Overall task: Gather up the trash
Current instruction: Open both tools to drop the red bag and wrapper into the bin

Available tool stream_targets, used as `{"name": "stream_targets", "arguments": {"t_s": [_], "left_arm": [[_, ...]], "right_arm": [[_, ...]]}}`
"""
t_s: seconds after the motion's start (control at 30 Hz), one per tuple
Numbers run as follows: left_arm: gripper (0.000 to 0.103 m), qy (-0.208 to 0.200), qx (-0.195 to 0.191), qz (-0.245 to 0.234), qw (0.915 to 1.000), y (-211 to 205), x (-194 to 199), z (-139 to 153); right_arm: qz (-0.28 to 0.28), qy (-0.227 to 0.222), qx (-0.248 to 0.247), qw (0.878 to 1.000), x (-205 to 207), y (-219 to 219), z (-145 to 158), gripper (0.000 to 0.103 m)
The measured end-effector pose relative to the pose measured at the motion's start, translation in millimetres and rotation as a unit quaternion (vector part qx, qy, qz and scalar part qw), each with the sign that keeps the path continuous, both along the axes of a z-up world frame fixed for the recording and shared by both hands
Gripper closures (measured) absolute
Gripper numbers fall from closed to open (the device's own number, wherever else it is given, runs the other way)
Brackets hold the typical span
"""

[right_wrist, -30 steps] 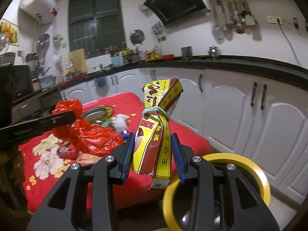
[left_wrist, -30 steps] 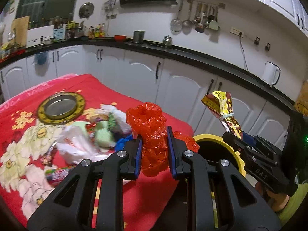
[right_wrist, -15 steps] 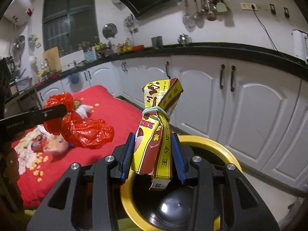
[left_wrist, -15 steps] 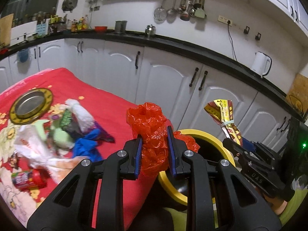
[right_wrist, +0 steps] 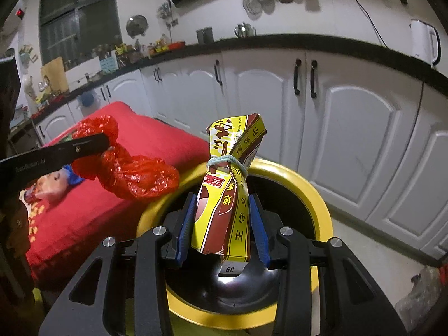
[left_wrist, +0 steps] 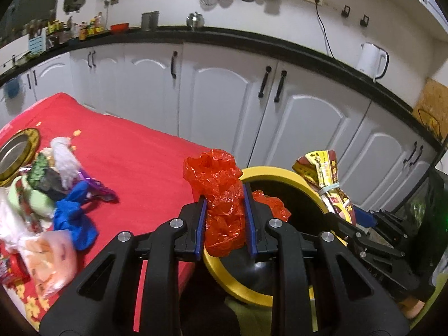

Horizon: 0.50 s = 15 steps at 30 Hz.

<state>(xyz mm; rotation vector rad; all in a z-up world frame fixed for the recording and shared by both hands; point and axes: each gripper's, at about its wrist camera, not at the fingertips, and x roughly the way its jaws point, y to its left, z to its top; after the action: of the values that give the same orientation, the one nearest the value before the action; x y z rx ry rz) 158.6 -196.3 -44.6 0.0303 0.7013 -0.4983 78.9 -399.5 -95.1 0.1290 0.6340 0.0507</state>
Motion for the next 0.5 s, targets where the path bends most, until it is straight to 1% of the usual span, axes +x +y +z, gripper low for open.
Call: {"name": "stream_targets", "arguments": {"t_s": [0.3,0.37,0.4,0.43,0.47,0.5], "left_arm": [[0.085,0.018,0.012,-0.014,0.9997,-20,10,-16],[0.083,0.022,0.012,-0.014,0.9996,-22,11,-18],[0.075,0.025,0.011,-0.014,0.9995,-23,12,-19],[0.070,0.028,0.008,-0.013,0.9995,-22,13,-20],[0.060,0.030,0.005,-0.011,0.9995,-22,14,-21],[0.052,0.032,0.001,-0.010,0.9994,-21,14,-21]], "right_arm": [[-0.014,0.027,0.016,0.999,3,-13,-19,0.066],[-0.015,0.030,0.022,0.999,3,-15,-22,0.065],[-0.019,0.033,0.025,0.999,3,-17,-24,0.063],[-0.023,0.035,0.028,0.999,4,-19,-25,0.059],[-0.025,0.036,0.030,0.999,5,-20,-25,0.053],[-0.030,0.035,0.029,0.999,5,-22,-25,0.050]]}}
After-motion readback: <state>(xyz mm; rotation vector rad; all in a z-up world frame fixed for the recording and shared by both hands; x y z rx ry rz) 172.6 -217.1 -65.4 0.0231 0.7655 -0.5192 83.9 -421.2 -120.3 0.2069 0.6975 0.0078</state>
